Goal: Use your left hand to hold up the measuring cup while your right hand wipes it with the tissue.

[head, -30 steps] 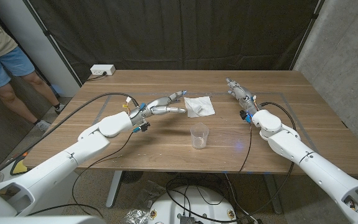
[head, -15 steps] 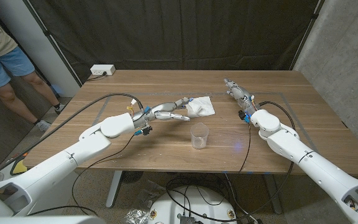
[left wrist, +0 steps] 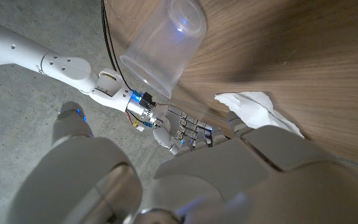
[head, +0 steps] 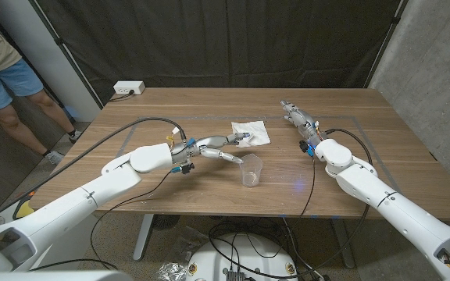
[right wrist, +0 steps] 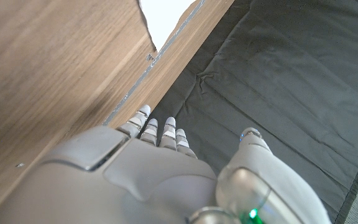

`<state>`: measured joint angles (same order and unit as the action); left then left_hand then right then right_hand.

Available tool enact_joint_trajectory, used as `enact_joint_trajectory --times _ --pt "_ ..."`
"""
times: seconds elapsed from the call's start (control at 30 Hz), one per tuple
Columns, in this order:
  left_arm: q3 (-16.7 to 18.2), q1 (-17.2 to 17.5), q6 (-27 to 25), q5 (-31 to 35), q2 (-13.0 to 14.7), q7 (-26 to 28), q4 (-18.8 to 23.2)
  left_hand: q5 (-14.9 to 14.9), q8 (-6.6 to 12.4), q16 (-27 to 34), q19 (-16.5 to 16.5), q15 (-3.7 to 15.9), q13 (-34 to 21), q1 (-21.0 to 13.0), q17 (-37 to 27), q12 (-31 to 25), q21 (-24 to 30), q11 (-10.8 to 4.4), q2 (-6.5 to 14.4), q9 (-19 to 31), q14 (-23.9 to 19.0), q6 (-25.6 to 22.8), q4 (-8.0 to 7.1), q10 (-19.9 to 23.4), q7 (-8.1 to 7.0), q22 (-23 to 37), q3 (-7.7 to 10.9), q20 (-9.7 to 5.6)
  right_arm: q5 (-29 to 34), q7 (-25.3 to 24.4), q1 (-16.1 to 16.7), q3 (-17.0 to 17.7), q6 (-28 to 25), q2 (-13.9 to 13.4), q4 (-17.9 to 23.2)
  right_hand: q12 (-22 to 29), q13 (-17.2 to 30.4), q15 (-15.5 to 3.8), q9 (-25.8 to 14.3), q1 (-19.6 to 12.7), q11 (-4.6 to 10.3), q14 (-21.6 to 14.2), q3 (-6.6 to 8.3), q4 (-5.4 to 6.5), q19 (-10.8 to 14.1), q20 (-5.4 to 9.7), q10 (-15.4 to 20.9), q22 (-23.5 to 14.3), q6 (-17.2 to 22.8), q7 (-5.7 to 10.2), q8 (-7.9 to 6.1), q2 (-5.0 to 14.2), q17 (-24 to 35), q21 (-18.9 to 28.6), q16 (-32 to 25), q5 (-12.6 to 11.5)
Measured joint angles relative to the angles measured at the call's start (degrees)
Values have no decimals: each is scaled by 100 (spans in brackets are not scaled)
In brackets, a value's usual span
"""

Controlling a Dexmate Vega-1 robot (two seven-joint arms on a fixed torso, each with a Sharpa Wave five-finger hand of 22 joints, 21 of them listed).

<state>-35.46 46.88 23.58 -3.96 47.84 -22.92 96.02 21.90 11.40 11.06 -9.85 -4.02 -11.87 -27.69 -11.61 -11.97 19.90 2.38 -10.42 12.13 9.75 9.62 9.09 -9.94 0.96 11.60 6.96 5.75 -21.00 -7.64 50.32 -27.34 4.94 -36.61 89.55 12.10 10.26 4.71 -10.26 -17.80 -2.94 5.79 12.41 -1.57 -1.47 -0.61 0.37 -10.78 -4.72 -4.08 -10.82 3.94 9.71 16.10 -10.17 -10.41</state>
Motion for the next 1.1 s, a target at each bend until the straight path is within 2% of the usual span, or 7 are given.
enact_joint_trajectory --times 0.2,0.4,0.6,0.77,0.87,0.93,1.1 --pt "-73 -24 -7 166 -20 -18 32 69 31 1 0 0 0 -121 0 0 0 -2 14 0 0 0 16 -2 0 0 -63 0 11 -37 55 34 -22 -37 77 0 0 0 0 0 0 0 0 0 0 0 0 0 0 0 0 0 0 2 0 0" --pt "-137 -27 12 411 -65 56 45 129 90 92 3 96 0 -326 16 -91 28 -115 113 27 10 0 39 12 0 0 -87 -4 12 -60 99 61 -30 -65 129 0 0 0 0 0 0 0 0 0 0 0 0 0 0 0 0 0 0 -24 0 0" --pt "-158 -5 28 626 -99 246 49 257 193 150 503 94 1 -829 40 -183 202 -115 205 27 8 27 39 12 39 -12 -87 0 12 -64 122 84 -30 -80 141 0 0 0 0 0 0 0 0 0 0 0 0 0 0 0 0 0 0 -24 0 0" --pt "-168 44 29 732 -157 430 43 334 245 217 917 34 1 -1279 74 -276 290 -137 273 27 -326 1 39 13 83 -42 -87 -12 -7 -50 123 92 -29 -82 127 0 0 0 0 0 0 0 -25 -25 0 0 0 0 0 0 0 0 0 -24 0 0" --pt "-168 44 54 758 -157 531 43 348 280 240 1018 67 1 -1403 96 -311 321 -210 254 27 -476 1 39 0 83 -42 -87 -35 -7 -50 123 97 -29 -83 105 0 0 0 0 0 0 0 -25 -25 0 0 0 0 0 0 0 0 0 -24 0 1" --pt "-175 89 78 759 -272 572 -77 355 302 240 1046 94 1 -1461 96 -311 321 -279 285 27 -548 3 22 10 81 -42 -103 -22 -26 -13 121 97 -11 -84 94 0 0 0 0 0 0 0 -25 -25 0 0 0 0 0 0 0 0 0 -24 0 1" --pt "-208 92 178 696 -396 650 -236 355 303 240 1130 134 1 -1566 96 -312 343 -333 283 10 -627 37 14 -1 47 -67 -111 -66 -35 9 106 101 14 -89 63 0 0 0 0 0 0 0 -24 -25 0 0 0 0 0 0 0 0 0 -24 0 1"
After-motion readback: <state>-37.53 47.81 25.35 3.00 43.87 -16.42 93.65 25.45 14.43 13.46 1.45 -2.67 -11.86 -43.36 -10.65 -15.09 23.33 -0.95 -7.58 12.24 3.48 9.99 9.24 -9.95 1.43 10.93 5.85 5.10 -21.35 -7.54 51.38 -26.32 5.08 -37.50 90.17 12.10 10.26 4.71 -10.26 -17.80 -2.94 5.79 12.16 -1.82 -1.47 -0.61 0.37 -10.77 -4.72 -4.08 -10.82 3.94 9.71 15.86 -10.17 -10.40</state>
